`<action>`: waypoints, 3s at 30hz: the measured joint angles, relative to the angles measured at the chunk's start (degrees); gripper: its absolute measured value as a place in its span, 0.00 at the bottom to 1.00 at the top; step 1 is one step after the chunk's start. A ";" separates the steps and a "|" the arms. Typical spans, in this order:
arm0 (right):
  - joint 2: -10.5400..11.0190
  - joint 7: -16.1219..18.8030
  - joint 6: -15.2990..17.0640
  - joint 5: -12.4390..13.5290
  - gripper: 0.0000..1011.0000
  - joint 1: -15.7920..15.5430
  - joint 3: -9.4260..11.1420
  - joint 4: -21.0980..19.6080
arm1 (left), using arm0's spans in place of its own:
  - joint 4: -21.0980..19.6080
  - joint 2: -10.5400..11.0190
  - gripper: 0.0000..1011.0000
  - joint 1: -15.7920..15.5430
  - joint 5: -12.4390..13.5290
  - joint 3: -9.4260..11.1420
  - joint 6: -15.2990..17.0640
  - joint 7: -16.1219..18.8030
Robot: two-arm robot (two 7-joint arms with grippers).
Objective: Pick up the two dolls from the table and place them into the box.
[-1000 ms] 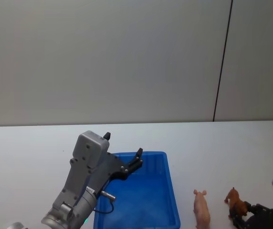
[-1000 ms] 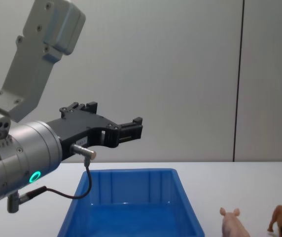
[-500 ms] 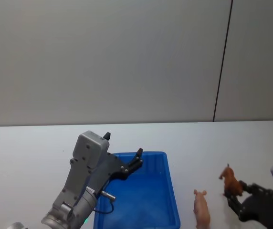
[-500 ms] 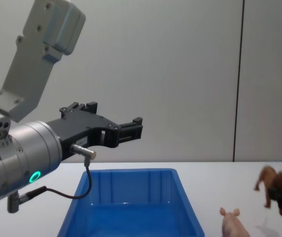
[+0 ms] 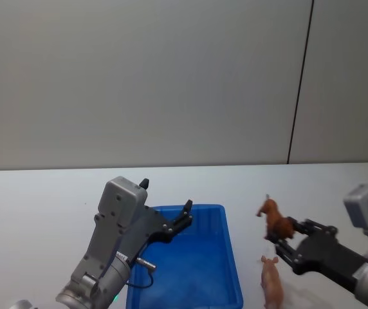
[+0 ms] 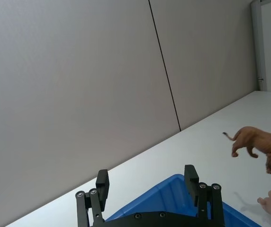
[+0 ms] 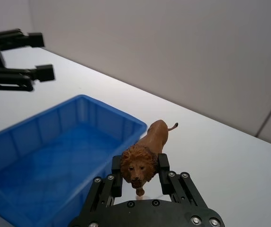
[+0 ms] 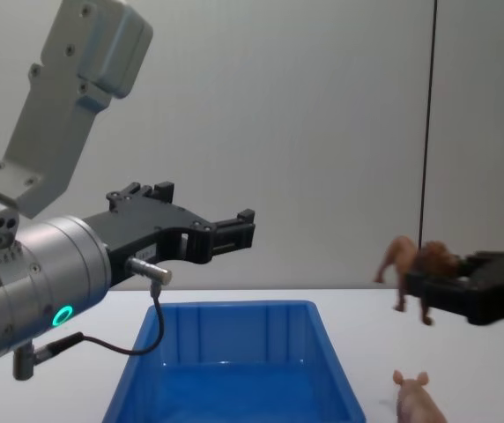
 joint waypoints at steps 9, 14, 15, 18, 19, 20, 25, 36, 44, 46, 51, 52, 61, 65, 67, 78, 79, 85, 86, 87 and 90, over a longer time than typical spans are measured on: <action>-3.13 6.98 2.30 0.11 0.42 4.73 -1.98 3.08 | 0.00 0.00 0.99 0.00 0.00 0.00 0.00 0.00; -5.16 10.23 3.51 -0.18 0.43 7.17 -3.42 5.55 | 0.00 0.00 0.99 0.00 0.00 0.00 0.00 0.00; -5.40 10.48 3.60 -0.22 0.44 7.44 -3.60 5.86 | 0.00 0.00 0.99 0.00 0.00 0.00 0.00 0.00; -6.36 11.74 4.01 -0.55 0.53 8.50 -4.39 7.36 | 0.00 0.00 0.99 0.00 0.00 0.00 0.00 0.00; -6.36 11.74 4.01 -0.55 0.56 8.50 -4.39 7.36 | 0.00 0.00 0.99 0.00 0.00 0.00 0.00 0.00; -6.74 12.21 4.14 -0.69 0.58 8.92 -4.71 7.93 | 0.00 0.00 0.99 0.00 0.00 0.00 0.00 0.00; -7.62 13.28 4.45 -1.07 0.76 9.87 -5.56 9.39 | 0.00 0.00 0.99 0.00 0.00 0.00 0.00 0.00; -6.82 12.34 4.65 -0.95 0.99 9.06 -5.78 8.46 | 0.01 0.00 0.99 0.00 0.00 0.00 0.00 0.00; -4.47 8.15 5.12 0.02 0.99 5.89 -5.06 4.93 | 0.00 0.00 0.99 0.00 0.00 0.00 0.00 0.00; -3.91 7.03 5.22 0.23 0.99 5.07 -4.90 4.22 | 0.00 0.00 0.99 0.00 0.00 0.00 0.00 0.00; -2.07 3.37 5.53 0.86 0.99 2.33 -4.32 1.74 | 0.00 0.01 0.99 0.00 0.00 0.00 0.00 0.00; -1.82 2.71 5.58 0.94 0.99 1.97 -4.24 1.44 | 0.00 0.00 0.99 0.00 0.00 0.00 0.00 0.00; 0.54 -1.99 6.01 1.37 0.99 -1.66 -3.58 -0.92 | 0.00 0.00 0.99 0.00 0.00 0.00 0.00 0.00; 0.98 -3.06 6.52 1.64 0.99 -2.49 -3.47 -1.07 | 0.00 0.00 0.99 0.00 0.00 0.00 0.00 0.00; 1.09 -3.44 6.94 1.89 0.99 -2.79 -3.45 -1.00 | 0.00 0.00 0.99 0.00 0.00 0.00 0.00 0.00; 0.11 -4.05 8.70 2.62 0.99 -2.51 -4.07 2.52 | 0.00 0.00 0.99 0.00 0.00 0.00 0.00 0.00; -0.02 -4.09 8.75 2.63 0.99 -2.43 -4.14 2.81 | 0.00 0.00 0.99 0.00 0.00 0.00 0.00 0.00; -1.18 -4.93 9.12 2.69 0.97 -1.53 -4.65 5.51 | 0.00 0.00 0.99 0.00 0.00 0.00 0.00 0.00; -1.43 -5.15 9.16 2.70 0.95 -1.33 -4.74 6.11 | 0.00 0.00 0.99 0.00 0.00 0.00 0.00 0.00; -1.43 -5.15 9.16 2.70 0.93 -1.33 -4.74 6.11 | 0.00 0.00 0.99 0.00 0.00 0.00 0.00 0.00; -2.00 -5.68 9.17 2.75 0.86 -0.88 -4.92 7.37 | 0.00 0.00 0.99 0.00 0.00 0.00 0.00 0.00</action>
